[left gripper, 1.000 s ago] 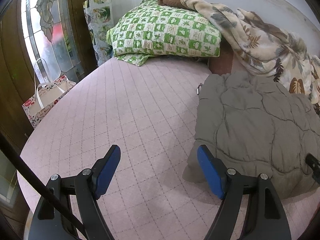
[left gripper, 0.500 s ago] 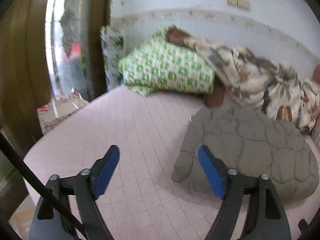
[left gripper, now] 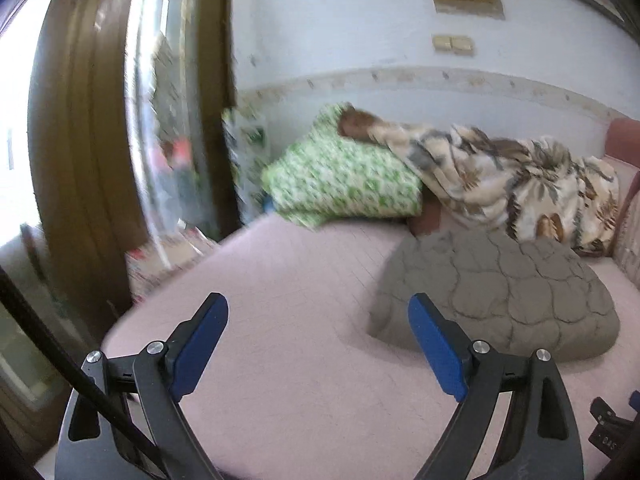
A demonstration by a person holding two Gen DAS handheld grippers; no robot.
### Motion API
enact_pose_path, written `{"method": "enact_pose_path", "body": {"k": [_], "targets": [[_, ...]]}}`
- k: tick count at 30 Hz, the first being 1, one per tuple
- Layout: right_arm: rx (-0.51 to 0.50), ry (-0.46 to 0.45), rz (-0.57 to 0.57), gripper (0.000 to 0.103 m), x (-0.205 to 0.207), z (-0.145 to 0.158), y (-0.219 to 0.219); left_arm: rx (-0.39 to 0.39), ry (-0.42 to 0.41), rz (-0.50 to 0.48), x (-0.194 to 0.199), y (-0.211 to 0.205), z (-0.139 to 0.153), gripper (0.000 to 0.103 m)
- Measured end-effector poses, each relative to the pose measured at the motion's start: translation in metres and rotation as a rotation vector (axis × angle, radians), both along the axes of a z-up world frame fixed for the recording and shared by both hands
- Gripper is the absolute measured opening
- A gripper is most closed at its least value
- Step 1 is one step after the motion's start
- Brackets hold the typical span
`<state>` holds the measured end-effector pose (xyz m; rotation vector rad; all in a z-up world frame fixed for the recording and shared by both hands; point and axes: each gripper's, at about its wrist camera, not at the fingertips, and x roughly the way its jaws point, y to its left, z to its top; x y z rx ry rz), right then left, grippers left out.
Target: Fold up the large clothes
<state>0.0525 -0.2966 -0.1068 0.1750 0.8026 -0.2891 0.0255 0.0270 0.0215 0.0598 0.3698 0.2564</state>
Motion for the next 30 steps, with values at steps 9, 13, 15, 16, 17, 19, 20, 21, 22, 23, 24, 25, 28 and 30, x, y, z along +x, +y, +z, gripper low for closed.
{"method": "enact_pose_path", "body": {"k": [9, 13, 15, 16, 17, 19, 20, 21, 22, 23, 24, 25, 28, 30], "targets": [[-0.008, -0.069, 0.022, 0.093, -0.029, 0.012, 0.008, 0.017, -0.012, -0.148, -0.056, -0.036, 0.019, 0.096], [-0.06, -0.104, 0.019, 0.093, -0.042, 0.02, 0.009, -0.012, -0.008, -0.217, -0.064, -0.048, 0.017, 0.096], [-0.07, -0.115, 0.014, 0.093, -0.048, 0.022, 0.006, -0.015, -0.001, -0.228, -0.064, -0.054, 0.015, 0.096], [-0.07, -0.117, 0.013, 0.093, -0.05, 0.022, 0.004, -0.022, 0.009, -0.239, -0.065, -0.056, 0.014, 0.096], [-0.066, -0.117, 0.009, 0.093, -0.052, 0.022, 0.002, -0.034, 0.02, -0.253, -0.064, -0.057, 0.013, 0.096], [-0.059, -0.113, 0.002, 0.093, -0.056, 0.02, -0.001, -0.058, 0.031, -0.271, -0.066, -0.06, 0.012, 0.096], [-0.054, -0.11, -0.001, 0.093, -0.057, 0.018, -0.003, -0.067, 0.031, -0.277, -0.066, -0.06, 0.012, 0.096], [-0.051, -0.108, -0.004, 0.093, -0.058, 0.017, -0.005, -0.075, 0.03, -0.281, -0.066, -0.06, 0.012, 0.096], [-0.048, -0.106, -0.006, 0.093, -0.058, 0.016, -0.007, -0.09, 0.031, -0.283, -0.066, -0.059, 0.012, 0.096], [-0.044, -0.103, -0.01, 0.093, -0.059, 0.014, -0.01, -0.105, 0.035, -0.278, -0.067, -0.058, 0.011, 0.096], [-0.041, -0.102, -0.013, 0.093, -0.061, 0.014, -0.011, -0.112, 0.056, -0.273, -0.065, -0.059, 0.009, 0.096], [-0.037, -0.102, -0.016, 0.093, -0.061, 0.013, -0.012, -0.109, 0.083, -0.272, -0.063, -0.06, 0.007, 0.096], [-0.029, -0.101, -0.018, 0.093, -0.063, 0.01, -0.014, -0.122, 0.147, -0.305, -0.056, -0.064, -0.002, 0.096], [-0.032, -0.101, -0.015, 0.093, -0.063, 0.01, -0.013, -0.123, 0.184, -0.318, -0.053, -0.068, -0.009, 0.096]]}}
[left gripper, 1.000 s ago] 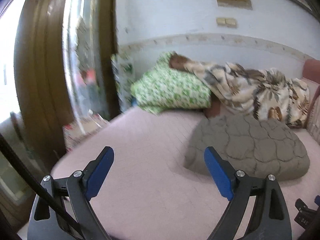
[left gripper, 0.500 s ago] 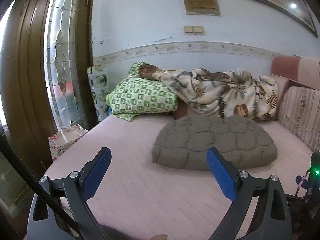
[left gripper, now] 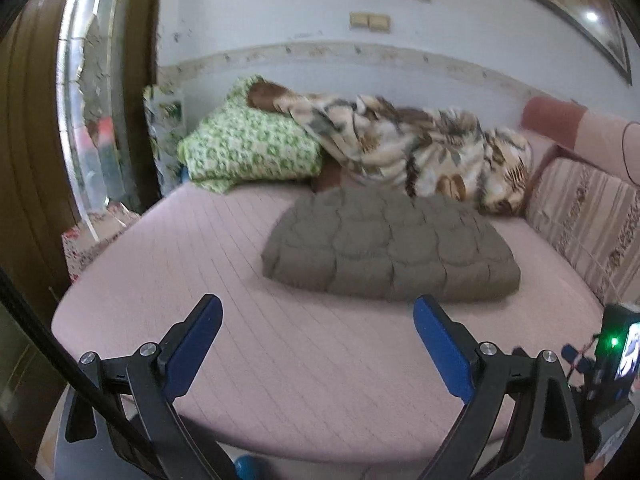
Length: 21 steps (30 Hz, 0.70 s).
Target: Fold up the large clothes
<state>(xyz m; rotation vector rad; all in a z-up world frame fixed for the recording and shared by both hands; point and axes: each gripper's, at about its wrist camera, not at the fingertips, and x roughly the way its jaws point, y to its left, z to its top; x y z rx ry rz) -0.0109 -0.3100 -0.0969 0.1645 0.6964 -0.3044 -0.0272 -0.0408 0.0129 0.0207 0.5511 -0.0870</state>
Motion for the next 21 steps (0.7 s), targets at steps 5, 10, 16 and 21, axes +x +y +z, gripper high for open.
{"method": "enact_pose_path", "body": {"k": [5, 10, 16, 21], "targets": [[-0.015, 0.009, 0.015, 0.093, 0.001, -0.005, 0.003, -0.031, 0.078, -0.032, 0.012, -0.004, -0.017, 0.096], [-0.017, 0.027, 0.024, 0.093, 0.006, -0.009, 0.007, -0.075, 0.168, -0.018, 0.029, 0.001, -0.037, 0.096], [-0.028, 0.072, 0.039, 0.093, 0.013, -0.017, 0.015, -0.009, 0.26, 0.043, 0.045, 0.0, -0.064, 0.096], [-0.037, 0.1, 0.058, 0.093, 0.018, -0.023, 0.024, -0.001, 0.299, 0.048, 0.05, 0.002, -0.074, 0.096]]}}
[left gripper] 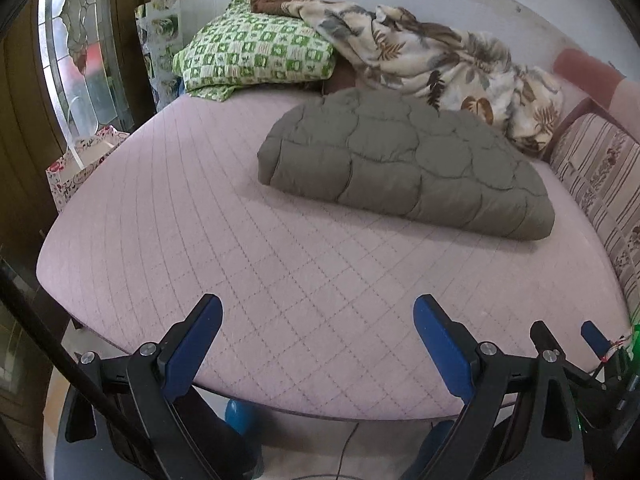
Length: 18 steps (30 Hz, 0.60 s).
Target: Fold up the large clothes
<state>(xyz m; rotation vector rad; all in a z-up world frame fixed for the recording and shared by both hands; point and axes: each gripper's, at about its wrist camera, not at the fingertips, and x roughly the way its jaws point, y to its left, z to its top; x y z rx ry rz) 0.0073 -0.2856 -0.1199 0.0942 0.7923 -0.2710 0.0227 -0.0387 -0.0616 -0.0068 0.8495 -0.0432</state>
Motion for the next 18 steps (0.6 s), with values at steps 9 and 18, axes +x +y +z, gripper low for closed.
{"method": "enact_pose_path", "body": {"k": [9, 18], "targets": [[-0.02, 0.032, 0.024, 0.093, 0.007, -0.004, 0.013, 0.02, 0.037, 0.005, 0.007, 0.001, -0.011, 0.096], [-0.031, 0.061, 0.017, 0.093, 0.011, -0.012, 0.017, 0.04, 0.073, 0.0, 0.011, -0.002, -0.023, 0.096]]}}
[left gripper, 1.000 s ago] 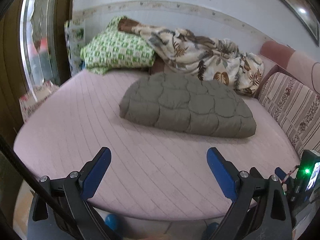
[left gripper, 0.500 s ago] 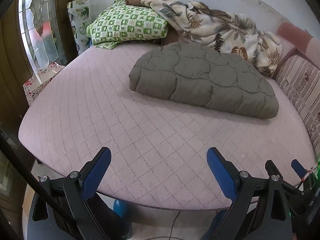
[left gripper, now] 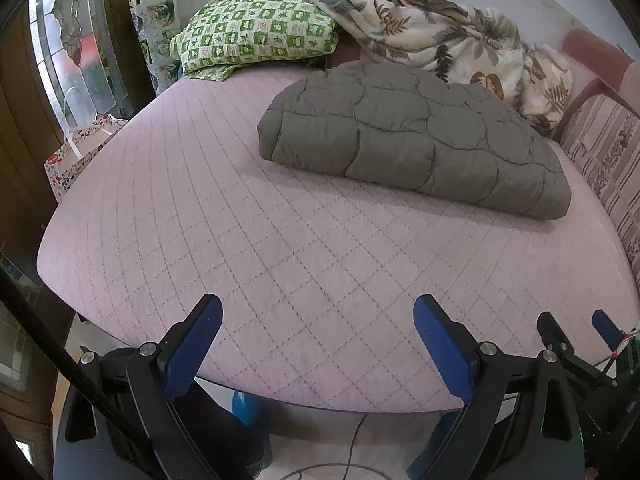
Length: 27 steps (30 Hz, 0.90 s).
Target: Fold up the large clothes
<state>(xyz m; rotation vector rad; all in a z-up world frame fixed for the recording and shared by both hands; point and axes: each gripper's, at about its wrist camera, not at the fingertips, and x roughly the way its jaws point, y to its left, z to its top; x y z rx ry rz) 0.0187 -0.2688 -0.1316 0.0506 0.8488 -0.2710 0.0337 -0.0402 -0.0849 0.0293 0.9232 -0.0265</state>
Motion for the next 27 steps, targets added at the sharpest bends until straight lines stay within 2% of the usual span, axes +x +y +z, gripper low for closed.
{"method": "enact_pose_path", "body": {"k": [11, 27], "targets": [[-0.004, 0.036, -0.026, 0.093, 0.002, -0.009, 0.0, -0.005, 0.038, -0.02, 0.001, -0.001, -0.012, 0.096], [-0.009, 0.033, -0.041, 0.093, 0.003, -0.006, 0.003, -0.005, 0.064, -0.019, 0.002, 0.003, -0.022, 0.096]]}}
